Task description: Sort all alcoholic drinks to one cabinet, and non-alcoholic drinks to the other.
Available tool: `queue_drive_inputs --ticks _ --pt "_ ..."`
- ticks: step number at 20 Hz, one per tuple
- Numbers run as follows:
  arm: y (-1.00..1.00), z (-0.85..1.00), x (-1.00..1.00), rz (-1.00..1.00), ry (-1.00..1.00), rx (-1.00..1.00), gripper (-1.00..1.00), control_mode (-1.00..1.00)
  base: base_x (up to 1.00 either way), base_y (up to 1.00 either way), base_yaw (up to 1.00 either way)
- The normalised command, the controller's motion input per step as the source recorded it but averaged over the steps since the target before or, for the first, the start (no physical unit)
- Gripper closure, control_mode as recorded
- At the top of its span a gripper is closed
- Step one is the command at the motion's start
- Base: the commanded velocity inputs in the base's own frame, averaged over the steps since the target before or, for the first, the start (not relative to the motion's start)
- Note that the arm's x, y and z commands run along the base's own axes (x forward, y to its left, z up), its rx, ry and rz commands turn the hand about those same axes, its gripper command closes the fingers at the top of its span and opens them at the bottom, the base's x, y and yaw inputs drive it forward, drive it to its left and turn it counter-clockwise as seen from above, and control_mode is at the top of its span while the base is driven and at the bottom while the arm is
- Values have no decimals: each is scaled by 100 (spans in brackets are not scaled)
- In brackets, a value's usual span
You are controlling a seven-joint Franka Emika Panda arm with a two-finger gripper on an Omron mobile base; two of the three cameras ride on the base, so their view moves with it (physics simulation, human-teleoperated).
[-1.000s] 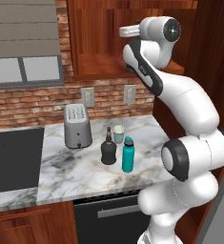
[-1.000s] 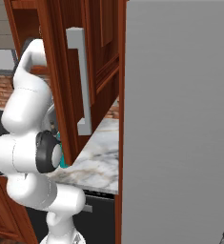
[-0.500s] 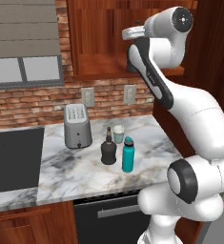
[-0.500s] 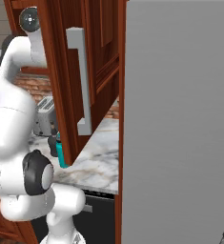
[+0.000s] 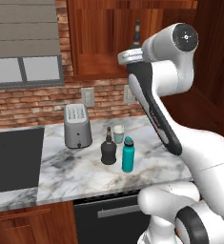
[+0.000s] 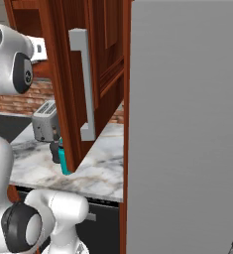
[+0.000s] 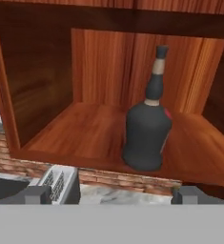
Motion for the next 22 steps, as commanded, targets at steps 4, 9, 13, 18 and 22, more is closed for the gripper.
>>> queue_drive_inputs --ticks 4,9,13,18,22 --pt "36 -60 -100 -4 11 0 -100 -100 0 0 0" --pt "25 -80 -87 -5 19 0 -100 -100 0 0 0" --pt "3 -100 -18 -5 35 0 -100 -100 0 0 0" --pt "-1 -89 26 0 25 0 -100 -100 0 0 0" --pt "0 -32 69 -1 13 0 -100 -100 0 0 0"
